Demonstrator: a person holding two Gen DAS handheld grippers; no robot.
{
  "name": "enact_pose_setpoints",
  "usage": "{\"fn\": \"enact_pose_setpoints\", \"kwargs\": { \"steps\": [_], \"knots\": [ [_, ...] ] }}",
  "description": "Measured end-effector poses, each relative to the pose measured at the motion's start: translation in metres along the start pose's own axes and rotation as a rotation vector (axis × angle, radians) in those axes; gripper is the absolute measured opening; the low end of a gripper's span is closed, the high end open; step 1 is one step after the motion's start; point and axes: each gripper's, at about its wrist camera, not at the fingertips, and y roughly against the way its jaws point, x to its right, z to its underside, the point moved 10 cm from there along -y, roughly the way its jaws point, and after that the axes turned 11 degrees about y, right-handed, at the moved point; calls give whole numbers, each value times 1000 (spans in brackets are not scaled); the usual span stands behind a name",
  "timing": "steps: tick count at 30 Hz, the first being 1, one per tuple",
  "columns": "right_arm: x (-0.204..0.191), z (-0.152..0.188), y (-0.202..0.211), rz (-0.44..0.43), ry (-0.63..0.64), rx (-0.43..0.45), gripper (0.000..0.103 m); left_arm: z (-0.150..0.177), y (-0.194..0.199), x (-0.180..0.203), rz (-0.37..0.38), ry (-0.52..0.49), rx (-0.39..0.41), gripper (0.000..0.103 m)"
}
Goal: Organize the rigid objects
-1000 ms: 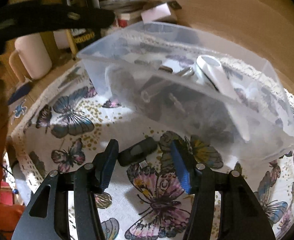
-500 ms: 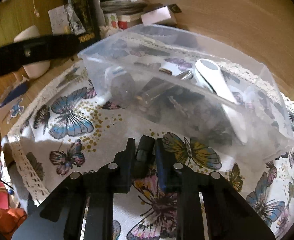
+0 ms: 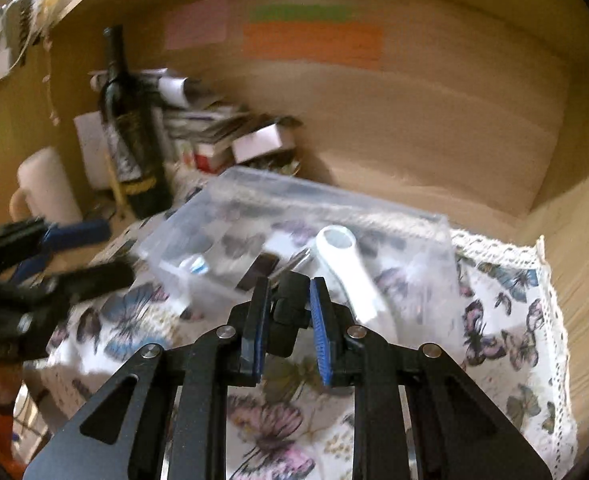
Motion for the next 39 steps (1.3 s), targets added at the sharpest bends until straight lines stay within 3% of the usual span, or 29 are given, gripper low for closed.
{"fn": "enact_pose_setpoints", "kwargs": {
  "steps": [6, 9, 11, 16, 18, 21, 22, 24, 31, 39],
  "knots": [
    [18, 5, -32, 40, -30, -48, 19, 1, 3, 4, -13, -17, 21, 68],
    [21, 15, -42, 26, -47, -95, 26, 0, 4, 6, -17, -27, 27, 70],
    [20, 16, -37, 13, -57, -80, 37, -1, 5, 9, -18, -34, 36, 72],
    [21, 9, -10, 31, -34, -22, 44, -6, 9, 15, -12, -42, 56, 74],
    [21, 5, 6, 37, -32, 14, 51, -10, 12, 19, -9, -44, 73, 76],
    [22, -2, 34, 47, -40, 81, 77, -15, 18, 27, -1, -49, 98, 84],
    [21, -4, 40, 54, -41, 97, 90, -17, 19, 29, 0, -53, 104, 87],
    [22, -9, 57, 82, -40, 140, 101, -21, 23, 35, 0, -64, 121, 89],
    [34, -15, 100, 143, -65, 222, 103, -36, 46, 46, 10, -43, 193, 101],
    [42, -15, 134, 168, -96, 293, 103, -51, 73, 52, -11, -26, 291, 103]
  ]
}}
